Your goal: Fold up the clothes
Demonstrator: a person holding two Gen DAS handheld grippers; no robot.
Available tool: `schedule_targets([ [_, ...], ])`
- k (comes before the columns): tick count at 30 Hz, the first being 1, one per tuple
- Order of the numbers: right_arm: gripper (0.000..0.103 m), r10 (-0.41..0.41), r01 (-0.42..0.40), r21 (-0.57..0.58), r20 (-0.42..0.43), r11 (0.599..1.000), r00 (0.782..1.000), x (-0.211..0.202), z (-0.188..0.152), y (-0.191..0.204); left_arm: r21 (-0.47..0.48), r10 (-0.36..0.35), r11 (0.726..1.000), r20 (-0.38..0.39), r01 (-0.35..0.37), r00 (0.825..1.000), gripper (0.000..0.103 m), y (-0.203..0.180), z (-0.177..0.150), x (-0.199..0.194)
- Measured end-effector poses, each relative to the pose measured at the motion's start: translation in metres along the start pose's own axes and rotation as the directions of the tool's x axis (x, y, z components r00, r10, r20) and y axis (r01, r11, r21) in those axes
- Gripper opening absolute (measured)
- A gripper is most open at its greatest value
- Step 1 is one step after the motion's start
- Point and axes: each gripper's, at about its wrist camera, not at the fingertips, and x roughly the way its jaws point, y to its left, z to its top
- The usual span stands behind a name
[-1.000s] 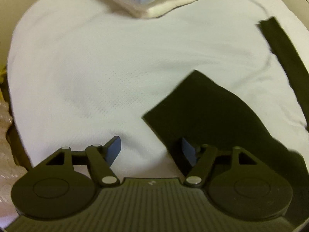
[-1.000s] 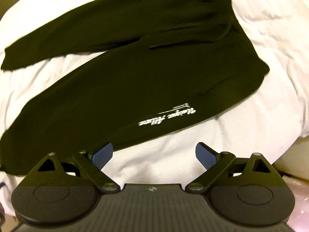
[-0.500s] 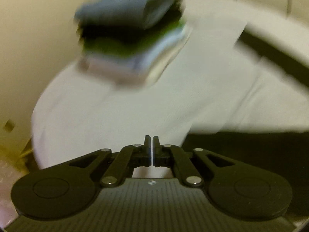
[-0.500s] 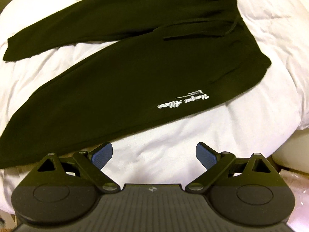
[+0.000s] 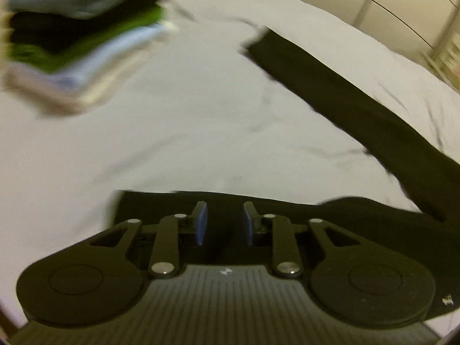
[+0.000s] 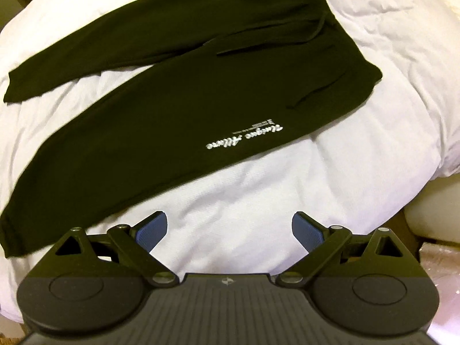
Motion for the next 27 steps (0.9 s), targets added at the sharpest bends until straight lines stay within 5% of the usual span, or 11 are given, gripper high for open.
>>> schedule_targets([
  [7,0.096,-0.002,0.002,0.069,-0.008,0.998,1.000,0.006,-0.013,-0.025,-0.060,-0.006,0.998,-0.062,0.002,0.998,0.016,0.022,0.000,0.007],
  [12,0.092,0.127,-0.125,0.120,-0.010,0.985,0.992,0.041,0.005,-0.004,-0.111,0.009,0.994,-0.095,-0.019,0.995,0.027,0.048,-0.001,-0.004],
  [17,0.078,0.258,-0.250,-0.162,0.031,0.955,0.966,0.073,0.045,0.096,-0.104,0.068,0.991,-0.114,-0.080,0.991,0.033,0.070,0.007,0.001],
  [22,0.078,0.395,-0.330,-0.494,0.030,0.804,0.918,0.086,0.076,0.213,-0.142,0.105,0.983,-0.106,-0.120,0.989,0.065,0.104,0.016,0.007],
  [27,0.086,0.438,-0.330,-0.711,-0.035,0.621,0.899,0.102,0.086,0.295,-0.110,0.109,0.986,-0.113,-0.122,0.988,0.067,0.122,0.020,0.028],
])
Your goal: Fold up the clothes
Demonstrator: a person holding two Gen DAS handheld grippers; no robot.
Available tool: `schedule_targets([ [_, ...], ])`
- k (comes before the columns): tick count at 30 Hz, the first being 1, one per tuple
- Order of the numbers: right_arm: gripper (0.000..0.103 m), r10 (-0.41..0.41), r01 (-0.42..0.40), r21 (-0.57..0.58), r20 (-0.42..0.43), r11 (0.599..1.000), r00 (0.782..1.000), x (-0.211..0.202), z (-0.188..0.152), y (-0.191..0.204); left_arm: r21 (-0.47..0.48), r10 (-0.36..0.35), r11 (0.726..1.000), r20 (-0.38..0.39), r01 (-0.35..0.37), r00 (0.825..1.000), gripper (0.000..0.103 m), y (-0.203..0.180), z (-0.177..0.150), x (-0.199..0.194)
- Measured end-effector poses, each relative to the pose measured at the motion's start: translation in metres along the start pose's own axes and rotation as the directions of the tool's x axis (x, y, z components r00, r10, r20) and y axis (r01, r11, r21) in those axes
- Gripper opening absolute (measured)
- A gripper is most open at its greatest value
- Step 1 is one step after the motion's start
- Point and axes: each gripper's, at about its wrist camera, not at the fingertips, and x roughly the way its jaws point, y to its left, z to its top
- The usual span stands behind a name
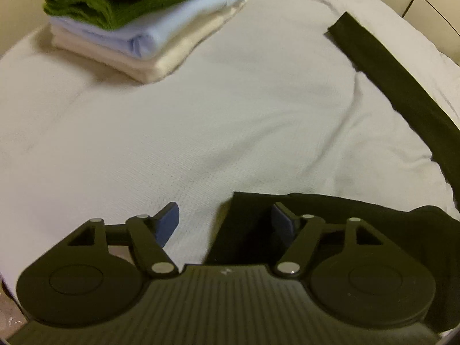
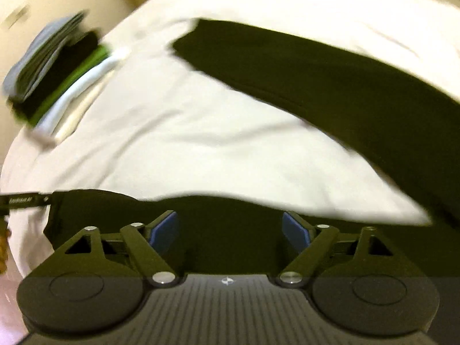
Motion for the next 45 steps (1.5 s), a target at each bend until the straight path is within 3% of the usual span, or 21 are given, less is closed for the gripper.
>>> schedule_targets([
  [2,0.086,0.020,-0.022,-0.068,-0.032,0.997,0.999,0.019,0.012,0.007,0.023,-0.027,0.999,-0.014,0.027,1.000,0.063,-0.001,0.002,0.011],
  [3,0.086,0.031,-0.035,-0.080,-0.059,0.996,0.998,0.029,0.015,0.007,0.033,-0.059,0.998,-0.021,0.059,0.998,0.043,-0.001,0.002,0.015],
  [4,0.084,0.043,-0.051,-0.088,-0.089,0.995,0.995,0.038,0.019,0.006,0.041,-0.093,0.995,-0.029,0.094,0.995,0.013,-0.002,0.003,0.019],
  [5,0.077,0.065,-0.076,-0.090,-0.122,0.993,0.990,0.046,0.020,0.005,0.054,-0.105,0.993,-0.021,0.106,0.994,0.010,-0.004,0.003,0.017],
  [6,0.047,0.089,-0.104,-0.089,-0.156,0.991,0.984,0.053,0.020,0.003,0.068,-0.113,0.991,-0.009,0.113,0.994,0.008,-0.007,0.002,0.015],
  [8,0.009,0.136,-0.158,-0.098,-0.203,0.983,0.970,0.059,0.015,0.003,0.098,-0.118,0.989,0.038,0.114,0.992,0.006,-0.010,0.000,0.003],
  [12,0.002,0.148,-0.156,-0.085,-0.101,0.984,0.984,0.055,0.011,0.003,0.084,-0.091,0.993,0.121,0.081,0.988,0.009,-0.004,-0.009,-0.018],
  [15,0.005,0.043,-0.045,-0.020,-0.089,0.999,0.995,0.069,0.008,0.002,0.133,0.002,0.991,0.059,-0.010,0.998,0.013,-0.011,-0.019,0.012],
  [17,0.014,0.038,-0.037,0.011,-0.090,0.999,0.995,0.069,0.009,0.005,0.125,0.031,0.992,0.037,-0.035,0.999,0.018,-0.012,-0.014,0.019],
  [20,0.071,0.014,-0.013,0.038,-0.020,0.999,1.000,0.039,0.008,0.004,0.077,0.099,0.992,0.056,-0.103,0.994,0.038,-0.008,-0.003,0.005],
  [21,0.073,-0.003,0.003,0.056,-0.001,0.998,1.000,0.025,0.003,-0.001,0.058,0.139,0.988,0.060,-0.142,0.989,0.044,-0.006,0.000,0.000],
  [23,0.073,-0.039,0.038,0.093,0.013,0.995,0.999,0.000,-0.008,-0.011,0.030,0.212,0.976,0.061,-0.214,0.975,0.034,-0.005,0.004,-0.012],
  [24,0.074,-0.071,0.070,0.118,-0.001,0.991,0.997,-0.012,-0.019,-0.018,0.024,0.244,0.969,0.057,-0.246,0.968,0.034,-0.006,0.007,-0.019],
  [27,0.075,-0.137,0.141,0.198,-0.037,0.970,0.990,-0.041,-0.059,-0.039,0.074,0.184,0.980,0.042,-0.187,0.982,0.041,-0.031,0.002,-0.038],
  [30,0.082,-0.210,0.231,0.244,-0.112,0.942,0.971,-0.055,-0.112,-0.057,0.135,0.085,0.987,0.001,-0.084,0.996,0.065,-0.066,-0.024,-0.044],
  [32,0.083,-0.236,0.289,0.263,-0.214,0.921,0.948,-0.054,-0.149,-0.072,0.166,0.071,0.984,-0.080,-0.057,0.994,0.064,-0.089,-0.048,-0.034],
  [33,0.083,-0.242,0.311,0.276,-0.258,0.909,0.935,-0.055,-0.165,-0.080,0.183,0.089,0.981,-0.137,-0.063,0.987,0.058,-0.100,-0.061,-0.026],
  [34,0.083,-0.243,0.314,0.299,-0.251,0.901,0.937,-0.066,-0.174,-0.085,0.201,0.110,0.977,-0.183,-0.073,0.977,0.046,-0.110,-0.072,-0.024],
  [35,0.083,-0.243,0.308,0.326,-0.226,0.894,0.943,-0.080,-0.180,-0.089,0.213,0.113,0.974,-0.195,-0.070,0.974,0.044,-0.121,-0.082,-0.029],
  [39,0.089,-0.274,0.294,0.424,-0.108,0.857,0.956,-0.151,-0.196,-0.100,0.269,0.054,0.963,-0.138,-0.015,0.989,0.056,-0.168,-0.107,-0.090],
  [45,0.090,-0.293,0.233,0.533,0.030,0.814,0.956,-0.262,-0.216,-0.114,0.344,-0.045,0.938,-0.010,0.046,0.999,0.069,-0.238,-0.142,-0.197],
])
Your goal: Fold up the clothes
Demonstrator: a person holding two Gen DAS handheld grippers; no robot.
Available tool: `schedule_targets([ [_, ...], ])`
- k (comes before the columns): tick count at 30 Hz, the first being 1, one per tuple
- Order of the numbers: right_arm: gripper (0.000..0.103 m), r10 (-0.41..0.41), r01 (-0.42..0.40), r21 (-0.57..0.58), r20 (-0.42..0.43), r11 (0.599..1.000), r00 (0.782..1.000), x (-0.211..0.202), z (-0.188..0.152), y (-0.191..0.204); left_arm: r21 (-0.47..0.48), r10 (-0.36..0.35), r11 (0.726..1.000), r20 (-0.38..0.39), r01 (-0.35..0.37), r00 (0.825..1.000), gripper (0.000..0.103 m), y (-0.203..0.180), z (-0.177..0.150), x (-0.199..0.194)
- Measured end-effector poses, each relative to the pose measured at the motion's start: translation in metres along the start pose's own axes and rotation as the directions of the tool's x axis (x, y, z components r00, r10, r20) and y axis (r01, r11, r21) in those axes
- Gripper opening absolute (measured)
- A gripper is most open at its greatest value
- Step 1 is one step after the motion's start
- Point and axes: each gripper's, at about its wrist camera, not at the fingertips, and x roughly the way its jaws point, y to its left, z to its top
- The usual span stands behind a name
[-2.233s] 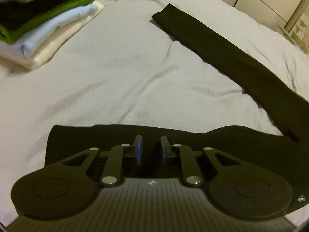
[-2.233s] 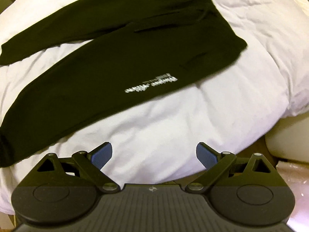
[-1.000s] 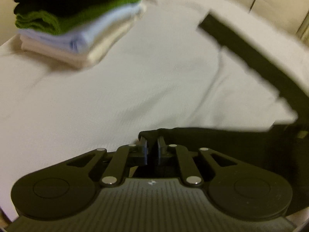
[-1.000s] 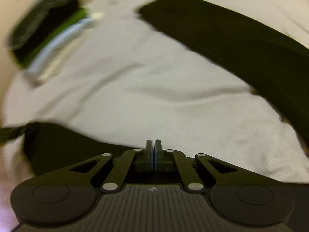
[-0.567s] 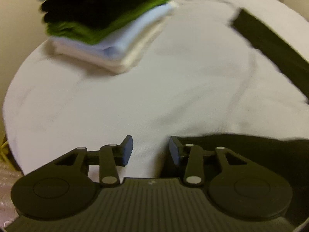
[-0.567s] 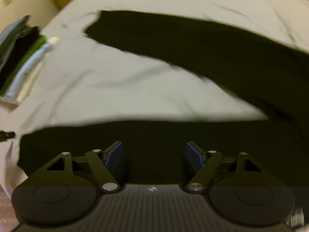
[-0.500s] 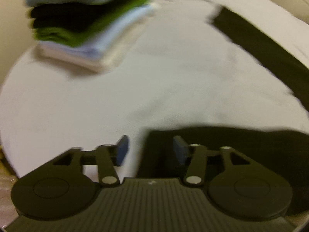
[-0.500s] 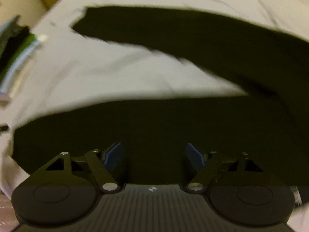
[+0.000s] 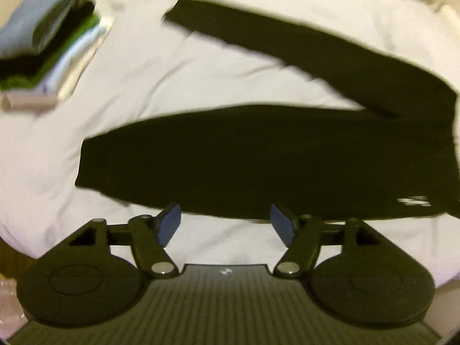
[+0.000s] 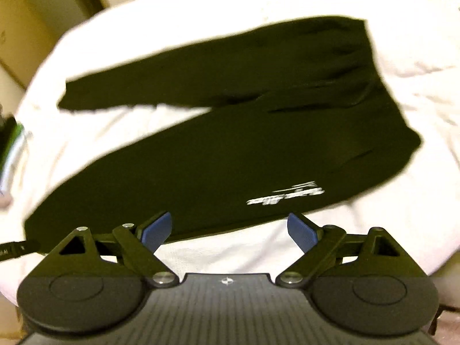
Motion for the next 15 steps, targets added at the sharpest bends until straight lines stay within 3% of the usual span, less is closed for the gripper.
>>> schedule_targets([
  [3,0.090,-0.001,0.000,0.023,0.046,1.000,0.999,-0.038,-0.006,-0.020,0.016,-0.017,1.000,0.055,0.016,0.998,0.076,-0.029,-0.013,-0.040],
  [8,0.090,-0.002,0.000,0.024,0.074,1.000,0.997,-0.080,-0.021,-0.044,0.041,-0.014,0.999,0.117,0.009,0.993,0.077,-0.060,-0.039,-0.091],
  [15,0.090,-0.006,0.006,-0.005,0.088,1.000,0.996,-0.116,-0.043,-0.054,0.023,0.017,1.000,0.148,-0.021,0.989,0.080,-0.066,-0.070,-0.132],
])
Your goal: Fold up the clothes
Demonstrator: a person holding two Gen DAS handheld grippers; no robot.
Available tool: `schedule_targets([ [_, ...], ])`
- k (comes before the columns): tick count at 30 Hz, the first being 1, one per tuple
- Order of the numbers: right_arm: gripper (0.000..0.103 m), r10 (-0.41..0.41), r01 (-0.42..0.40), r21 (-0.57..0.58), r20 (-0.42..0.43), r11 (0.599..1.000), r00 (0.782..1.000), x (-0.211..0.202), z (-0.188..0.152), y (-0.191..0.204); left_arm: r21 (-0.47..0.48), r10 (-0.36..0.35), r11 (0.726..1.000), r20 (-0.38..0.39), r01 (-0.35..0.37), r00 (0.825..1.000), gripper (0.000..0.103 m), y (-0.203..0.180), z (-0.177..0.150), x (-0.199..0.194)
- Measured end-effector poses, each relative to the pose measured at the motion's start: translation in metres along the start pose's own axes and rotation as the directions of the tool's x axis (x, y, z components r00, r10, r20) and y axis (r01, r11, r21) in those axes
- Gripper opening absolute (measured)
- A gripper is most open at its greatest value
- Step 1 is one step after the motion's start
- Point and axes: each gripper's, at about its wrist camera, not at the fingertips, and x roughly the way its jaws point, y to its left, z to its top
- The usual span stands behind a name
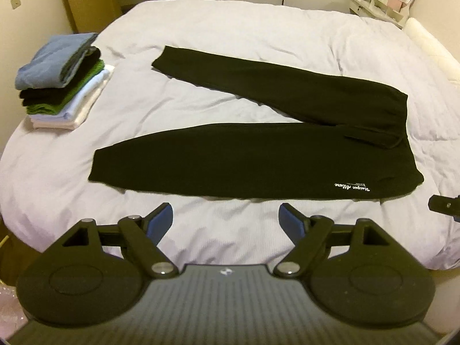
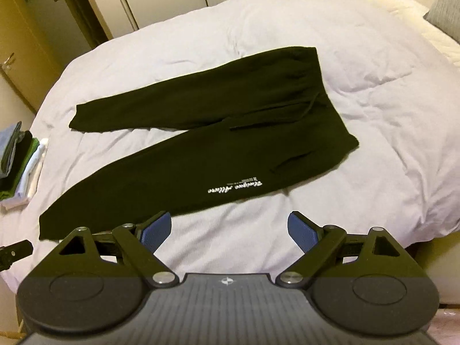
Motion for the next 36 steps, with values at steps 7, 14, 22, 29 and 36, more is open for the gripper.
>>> schedule_targets([
  [7,0.090,-0.007,0.009,-0.051,0.023,0.999,1.000,-0.032,-0.023,0.006,-0.005,0.030,1.000,0.023,-0.030,0.999,0.085,0.001,-0.018,-0.035],
  [14,0.090,-0.007,0.007,-0.070,0.004,0.998,1.000,-0.039,-0.042,0.008,0.014,0.043,0.999,0.013,-0.043,0.999,0.085,0.002,-0.036,-0.047],
  [22,0.090,-0.010,0.010,-0.073,-0.006,0.997,1.000,-0.044,-0.051,0.009,0.016,0.041,0.999,0.020,-0.041,0.999,0.087,0.010,-0.044,-0.057],
  [29,0.090,-0.010,0.010,-0.066,0.010,0.998,1.000,-0.052,-0.050,0.004,0.033,0.028,0.999,0.035,-0.029,0.999,0.089,0.005,-0.044,-0.063],
  [36,0.090,-0.009,0.011,-0.044,0.027,0.999,1.000,-0.056,-0.046,-0.007,0.053,0.015,0.998,0.055,-0.018,0.998,0.091,-0.007,-0.039,-0.065],
])
